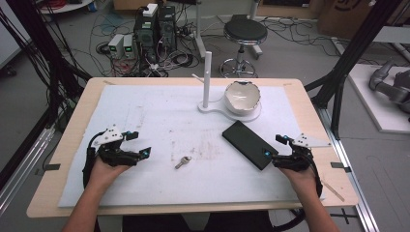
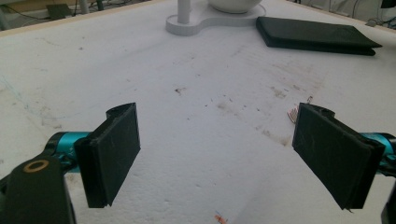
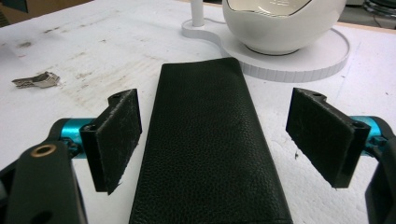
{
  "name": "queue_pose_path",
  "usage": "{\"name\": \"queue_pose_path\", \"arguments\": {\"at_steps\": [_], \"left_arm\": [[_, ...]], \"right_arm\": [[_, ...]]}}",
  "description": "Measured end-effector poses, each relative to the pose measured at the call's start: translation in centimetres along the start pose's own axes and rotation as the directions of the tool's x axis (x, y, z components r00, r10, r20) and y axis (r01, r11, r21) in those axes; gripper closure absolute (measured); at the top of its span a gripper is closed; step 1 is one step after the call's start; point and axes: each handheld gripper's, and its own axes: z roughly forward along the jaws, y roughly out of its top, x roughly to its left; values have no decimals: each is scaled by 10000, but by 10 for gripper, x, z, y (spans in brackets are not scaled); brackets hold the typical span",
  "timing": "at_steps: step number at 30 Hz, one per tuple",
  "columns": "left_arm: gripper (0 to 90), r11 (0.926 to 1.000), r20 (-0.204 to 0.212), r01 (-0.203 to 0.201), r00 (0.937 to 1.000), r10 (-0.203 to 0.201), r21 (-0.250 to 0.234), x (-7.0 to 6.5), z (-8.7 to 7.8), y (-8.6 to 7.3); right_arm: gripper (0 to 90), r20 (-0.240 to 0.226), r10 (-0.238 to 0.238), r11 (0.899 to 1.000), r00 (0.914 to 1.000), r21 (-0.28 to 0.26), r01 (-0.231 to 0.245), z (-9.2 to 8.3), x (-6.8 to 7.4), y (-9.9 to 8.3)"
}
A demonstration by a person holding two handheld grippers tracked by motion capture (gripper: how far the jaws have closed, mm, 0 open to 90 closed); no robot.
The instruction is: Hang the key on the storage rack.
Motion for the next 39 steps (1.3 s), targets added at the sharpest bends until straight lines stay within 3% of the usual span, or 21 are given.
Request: {"name": "queue_pose_path", "arguments": {"at_steps": [14, 20, 26, 29, 32, 36, 38, 39], "left_arm": [[150, 10000, -107, -66, 9999, 67, 20, 1, -5, 0], [150, 10000, -238, -64, 9997, 63, -29, 2, -10, 0], [150, 9999, -426, -29, 9991, 25, -100, 4, -16, -1], [150, 9997, -458, 190, 9988, -197, -177, 5, -19, -2], [150, 9987, -401, 370, 9985, -385, -361, 5, -21, -3], [150, 9991, -313, 269, 9991, -279, -335, 4, -22, -3], [150, 9991, -317, 261, 9991, -271, -335, 4, -22, -3], [150, 9990, -297, 282, 9991, -292, -347, 5, -22, -3]], "right_arm": [[184, -253, 38, 9996, 9997, -293, -45, 0, 1, 2], [184, -979, 169, 9992, 9950, -342, -203, 6, 8, 12], [184, -1781, -759, 9971, 9811, -174, 740, 30, 40, 40], [184, -2465, -1145, 9924, 9624, 156, 1220, 52, 62, 53], [186, -2836, -1390, 9836, 9488, 720, 1656, 77, 85, 63], [253, -3120, -1832, 9642, 9323, 1282, 2323, 108, 113, 69], [295, -3166, -1879, 9549, 9298, 1628, 2484, 121, 123, 70], [295, -3166, -1879, 9549, 9298, 1628, 2484, 121, 123, 70]]}}
